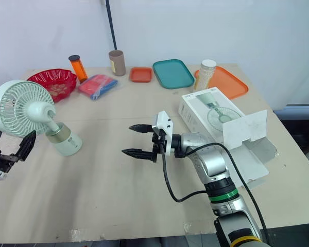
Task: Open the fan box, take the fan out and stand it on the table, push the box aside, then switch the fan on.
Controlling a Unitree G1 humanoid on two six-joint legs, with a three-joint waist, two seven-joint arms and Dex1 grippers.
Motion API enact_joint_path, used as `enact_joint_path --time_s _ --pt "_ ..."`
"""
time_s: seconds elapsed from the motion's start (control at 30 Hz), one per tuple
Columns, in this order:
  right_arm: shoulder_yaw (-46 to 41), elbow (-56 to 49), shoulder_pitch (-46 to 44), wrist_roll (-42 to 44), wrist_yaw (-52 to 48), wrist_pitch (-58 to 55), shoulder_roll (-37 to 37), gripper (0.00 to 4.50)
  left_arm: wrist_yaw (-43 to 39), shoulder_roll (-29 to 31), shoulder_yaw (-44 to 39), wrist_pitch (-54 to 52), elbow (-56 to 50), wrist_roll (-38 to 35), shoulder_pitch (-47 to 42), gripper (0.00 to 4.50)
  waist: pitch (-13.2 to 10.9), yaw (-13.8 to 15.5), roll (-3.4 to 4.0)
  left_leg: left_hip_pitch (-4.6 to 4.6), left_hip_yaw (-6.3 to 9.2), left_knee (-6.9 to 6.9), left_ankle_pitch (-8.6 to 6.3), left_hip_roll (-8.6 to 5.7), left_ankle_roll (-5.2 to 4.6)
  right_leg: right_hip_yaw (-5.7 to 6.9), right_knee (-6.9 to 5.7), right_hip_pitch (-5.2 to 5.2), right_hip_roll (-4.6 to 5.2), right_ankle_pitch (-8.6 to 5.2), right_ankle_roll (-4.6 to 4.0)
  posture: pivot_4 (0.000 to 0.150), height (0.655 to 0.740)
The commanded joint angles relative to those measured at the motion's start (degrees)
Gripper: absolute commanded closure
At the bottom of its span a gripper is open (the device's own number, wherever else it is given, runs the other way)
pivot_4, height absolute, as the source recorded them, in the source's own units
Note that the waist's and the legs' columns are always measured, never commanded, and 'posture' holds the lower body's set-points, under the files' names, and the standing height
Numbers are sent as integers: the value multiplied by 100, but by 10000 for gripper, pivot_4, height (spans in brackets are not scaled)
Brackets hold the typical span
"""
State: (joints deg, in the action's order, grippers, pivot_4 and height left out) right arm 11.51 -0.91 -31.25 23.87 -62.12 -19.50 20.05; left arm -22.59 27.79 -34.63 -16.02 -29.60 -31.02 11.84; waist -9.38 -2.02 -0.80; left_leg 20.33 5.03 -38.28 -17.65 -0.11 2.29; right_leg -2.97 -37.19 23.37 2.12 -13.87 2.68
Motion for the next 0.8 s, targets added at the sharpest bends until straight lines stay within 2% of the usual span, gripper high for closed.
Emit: enact_joint_path --time_s 0.03,0.13,0.17,0.2,0.23,0.27,0.37,0.5,0.67,0.8 --pt "-1 -234 7 -16 31 62 6 0 8 12 -115 12 -83 -145 -6 5217 0 0 0 0 1 1 0 0 0 0 0 1 -1 0 0 1500 7400" --pt "14 -191 2 -55 50 77 -18 0 -7 5 -135 -18 -130 -214 57 13587 0 0 0 0 1 3 0 1 3 0 0 2 -1 0 0 1500 7400" --pt "22 -191 16 -69 54 84 -21 0 13 0 -139 -16 -148 -213 69 17614 0 0 0 0 1 3 1 1 4 0 0 2 0 0 0 1500 7400" --pt "29 -195 27 -78 56 86 -22 0 27 -2 -144 -16 -161 -224 75 19507 0 0 0 0 1 3 1 1 4 0 0 2 0 0 0 1500 7400" --pt "32 -206 37 -73 58 79 -22 0 52 -6 -151 -27 -180 -259 71 24240 0 0 0 0 1 3 2 1 5 1 0 1 1 0 0 1500 7400" --pt "34 -213 43 -67 61 74 -22 0 68 -9 -155 -36 -193 -286 68 25175 0 -1 0 0 2 3 2 1 6 1 0 1 1 0 0 1500 7400" --pt "50 -200 36 -73 69 81 -19 0 65 -5 -119 -71 -272 -366 90 25662 0 -1 0 0 3 3 2 1 6 1 0 1 0 0 0 1500 7400" --pt "24 -130 -80 -81 222 -15 -86 0 -9 29 -63 -256 -588 -823 144 25663 -1 -2 -1 0 2 3 2 1 7 1 0 1 1 0 0 1500 7400" --pt "-99 159 -739 -98 1140 -1076 -409 0 188 99 130 -604 -993 -1353 -115 25663 -4 -8 -4 1 6 3 8 0 18 1 -1 3 0 2 -1 1500 7400" --pt "-11 410 -1206 -385 1642 -1294 -645 0 179 290 595 -738 -1102 -1128 -498 25663 -5 -13 -6 13 27 3 11 -2 24 16 0 6 -1 2 -2 1500 7400"
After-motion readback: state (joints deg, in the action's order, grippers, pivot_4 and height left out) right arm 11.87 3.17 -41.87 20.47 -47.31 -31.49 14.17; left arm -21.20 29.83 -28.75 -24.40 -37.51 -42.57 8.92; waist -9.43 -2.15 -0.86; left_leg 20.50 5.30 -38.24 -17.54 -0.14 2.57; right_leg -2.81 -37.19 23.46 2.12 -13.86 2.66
